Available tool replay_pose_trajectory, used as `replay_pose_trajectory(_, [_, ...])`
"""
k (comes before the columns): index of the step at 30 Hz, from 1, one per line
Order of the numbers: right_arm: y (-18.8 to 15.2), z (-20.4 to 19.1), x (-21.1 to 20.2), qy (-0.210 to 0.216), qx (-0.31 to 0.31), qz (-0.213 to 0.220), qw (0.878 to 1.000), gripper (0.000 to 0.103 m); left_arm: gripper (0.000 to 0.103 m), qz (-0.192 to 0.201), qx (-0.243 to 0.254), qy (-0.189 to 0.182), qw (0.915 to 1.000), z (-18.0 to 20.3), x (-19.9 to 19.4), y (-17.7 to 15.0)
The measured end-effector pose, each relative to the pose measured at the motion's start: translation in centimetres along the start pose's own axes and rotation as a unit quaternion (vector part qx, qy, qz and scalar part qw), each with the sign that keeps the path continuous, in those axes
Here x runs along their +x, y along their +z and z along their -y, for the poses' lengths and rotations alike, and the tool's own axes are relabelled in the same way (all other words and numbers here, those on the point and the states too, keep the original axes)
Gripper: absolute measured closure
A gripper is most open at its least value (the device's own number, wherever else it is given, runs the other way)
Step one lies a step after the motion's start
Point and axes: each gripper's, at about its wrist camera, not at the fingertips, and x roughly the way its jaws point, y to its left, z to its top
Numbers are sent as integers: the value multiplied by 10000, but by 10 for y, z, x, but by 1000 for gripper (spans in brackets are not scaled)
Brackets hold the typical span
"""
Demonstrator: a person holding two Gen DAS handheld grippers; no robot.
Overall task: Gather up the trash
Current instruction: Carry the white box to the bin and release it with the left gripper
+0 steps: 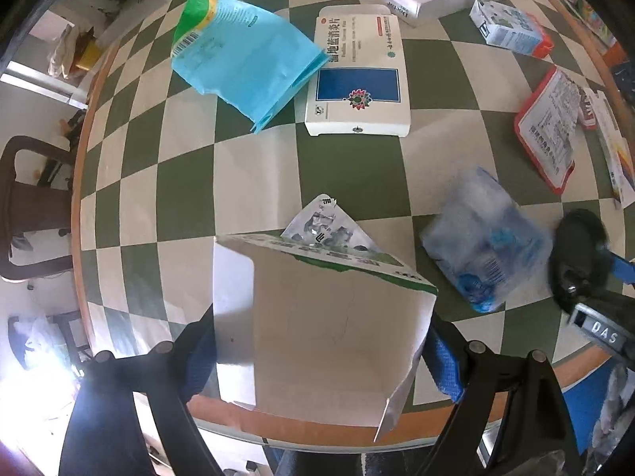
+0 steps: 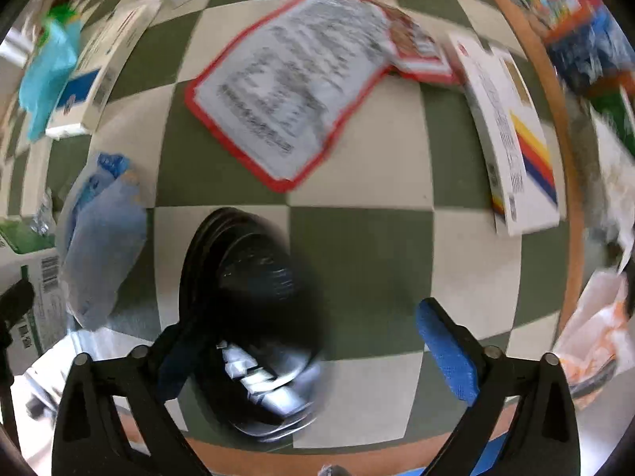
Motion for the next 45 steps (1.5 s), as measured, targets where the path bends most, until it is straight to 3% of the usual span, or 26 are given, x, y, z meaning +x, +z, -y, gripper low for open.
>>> replay_pose_trajectory(1, [-2,6,-3,-28,19,73,10000,20,16,1,-26,4,10000,20,-10,0])
replay_pose_trajectory(3, [-3,18,-6,21,139,64,9999,30,16,17,-78,-25,10000,23,-13,-1])
replay_pose_trajectory(5, [-3,29,-9,81,246,72,9996,35,16,60,-117,-41,9999,26,-17,-3])
replay_pose_trajectory(7, [-5,41,-13,125,362,155,9991,58,16,104,-141,-67,9998,27,-22,-5])
replay_pose_trajectory(8, [-8,46,-16,177,421,199,9988,63,16,130,-150,-79,9998,28,-24,-5])
replay_pose_trajectory(9, [-9,54,-19,286,525,223,9980,77,16,171,-159,-91,9997,27,-28,-6])
replay_pose_trajectory(12, [-9,67,-30,441,774,364,9954,98,16,296,-164,-109,9994,26,-37,-8])
replay_pose_trajectory(15, [-3,80,-41,606,946,458,9926,99,16,418,-184,-142,9989,22,-47,-11])
replay_pose_trajectory(20, [-21,87,-54,780,1272,682,9865,99,16,693,-217,-223,9971,10,-68,-21])
replay_pose_trajectory(24, [-46,86,-91,795,1424,957,9820,99,16,993,-167,-348,9943,-2,-89,-38])
replay_pose_trajectory(32, [-100,-29,-131,695,1607,1514,9729,99,16,1438,9,-680,9873,-41,-111,-104])
replay_pose_trajectory(34, [-126,-49,-141,682,1647,1621,9706,99,16,1485,13,-824,9855,-60,-111,-129])
replay_pose_trajectory(40, [-213,-113,-139,769,1744,1618,9683,99,16,1191,-22,-1138,9863,-114,-83,-208])
replay_pose_trajectory(45, [-284,-172,-82,955,1697,915,9766,99,16,421,-209,-1219,9914,-148,-17,-260])
